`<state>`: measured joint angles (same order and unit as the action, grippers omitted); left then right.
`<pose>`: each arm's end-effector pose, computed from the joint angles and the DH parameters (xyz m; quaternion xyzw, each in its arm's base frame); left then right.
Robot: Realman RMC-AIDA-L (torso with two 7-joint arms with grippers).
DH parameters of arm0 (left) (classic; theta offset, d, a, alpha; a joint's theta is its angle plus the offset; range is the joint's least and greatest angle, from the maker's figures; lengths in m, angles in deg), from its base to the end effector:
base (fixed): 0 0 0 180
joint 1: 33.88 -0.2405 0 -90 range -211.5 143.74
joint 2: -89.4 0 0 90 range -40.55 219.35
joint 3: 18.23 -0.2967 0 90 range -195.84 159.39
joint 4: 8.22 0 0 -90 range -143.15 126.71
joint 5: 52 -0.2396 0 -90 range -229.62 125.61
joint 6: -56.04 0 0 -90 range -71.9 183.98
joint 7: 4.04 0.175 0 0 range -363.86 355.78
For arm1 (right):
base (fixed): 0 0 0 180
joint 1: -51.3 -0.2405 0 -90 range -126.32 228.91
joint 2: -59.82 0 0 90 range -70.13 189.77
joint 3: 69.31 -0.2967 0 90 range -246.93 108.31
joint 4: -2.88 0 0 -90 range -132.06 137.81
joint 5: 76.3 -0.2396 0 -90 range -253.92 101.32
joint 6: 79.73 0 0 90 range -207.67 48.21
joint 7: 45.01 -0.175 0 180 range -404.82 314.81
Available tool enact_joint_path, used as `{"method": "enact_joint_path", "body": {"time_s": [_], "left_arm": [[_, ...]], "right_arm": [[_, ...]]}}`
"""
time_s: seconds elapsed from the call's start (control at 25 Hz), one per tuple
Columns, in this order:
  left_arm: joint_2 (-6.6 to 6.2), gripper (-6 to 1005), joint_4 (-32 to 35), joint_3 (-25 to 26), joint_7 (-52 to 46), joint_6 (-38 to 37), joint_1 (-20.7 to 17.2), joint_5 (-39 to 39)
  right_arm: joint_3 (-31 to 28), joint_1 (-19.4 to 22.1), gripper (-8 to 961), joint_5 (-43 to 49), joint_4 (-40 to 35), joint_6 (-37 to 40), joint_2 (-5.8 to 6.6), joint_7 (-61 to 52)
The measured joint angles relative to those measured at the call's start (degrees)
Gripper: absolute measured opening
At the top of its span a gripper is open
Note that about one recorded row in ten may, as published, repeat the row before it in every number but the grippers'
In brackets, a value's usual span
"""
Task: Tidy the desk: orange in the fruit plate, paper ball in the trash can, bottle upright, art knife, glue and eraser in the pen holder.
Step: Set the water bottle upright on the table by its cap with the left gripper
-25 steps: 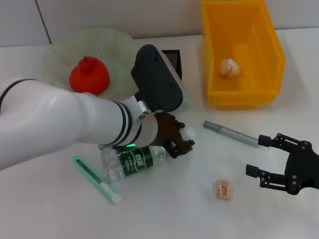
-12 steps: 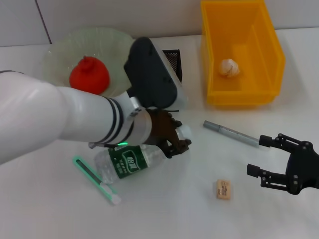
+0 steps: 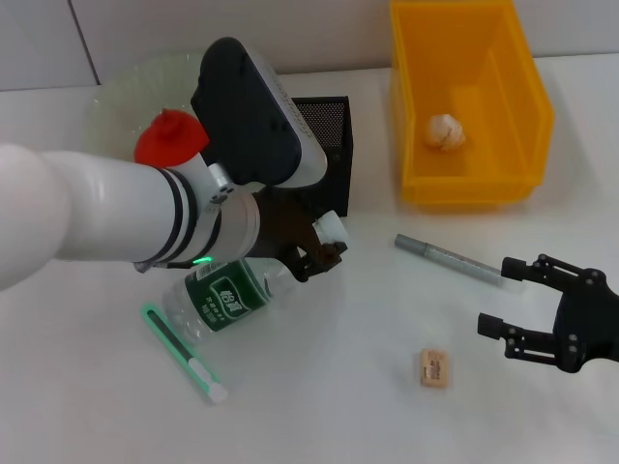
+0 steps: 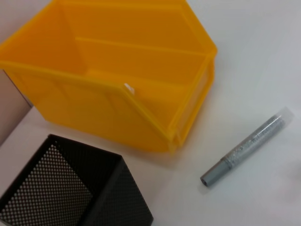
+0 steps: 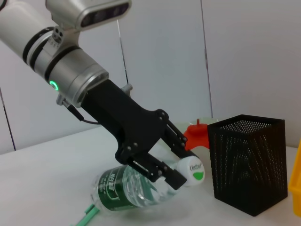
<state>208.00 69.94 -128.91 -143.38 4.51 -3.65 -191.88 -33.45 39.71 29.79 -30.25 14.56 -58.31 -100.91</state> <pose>-0.1414 0.3924 -0.1564 -0.9743 -0.0647 0.0559 0.2086 0.3917 0.2689 -0.0284 -0.9100 0.1938 0.2760 0.2412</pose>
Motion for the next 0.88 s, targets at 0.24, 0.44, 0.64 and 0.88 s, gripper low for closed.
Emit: {"method": "enact_joint_path", "body": {"time_s": [0.24, 0.44, 0.64, 0.88], "left_arm": [[-0.04, 443, 2.35, 1.75, 0.72, -0.94, -0.87, -0.05], [-0.04, 443, 4.28, 3.27, 0.96, -1.28, -2.04, -0.05], [-0.05, 444, 5.43, 4.4, 0.98, -1.52, -3.43, -0.02], [-0.05, 444, 7.39, 5.08, 1.0, -1.57, -5.47, 0.04]], "right_arm": [[0.0, -0.36, 831, 0.12, 0.0, 0.11, 0.06, -0.68], [0.0, -0.37, 831, 0.15, 0.0, 0.11, 0.08, -0.7], [0.0, -0.37, 831, 0.18, 0.0, 0.11, 0.09, -0.77], [0.01, -0.33, 831, 0.18, 0.0, 0.1, 0.05, -0.79]]}}
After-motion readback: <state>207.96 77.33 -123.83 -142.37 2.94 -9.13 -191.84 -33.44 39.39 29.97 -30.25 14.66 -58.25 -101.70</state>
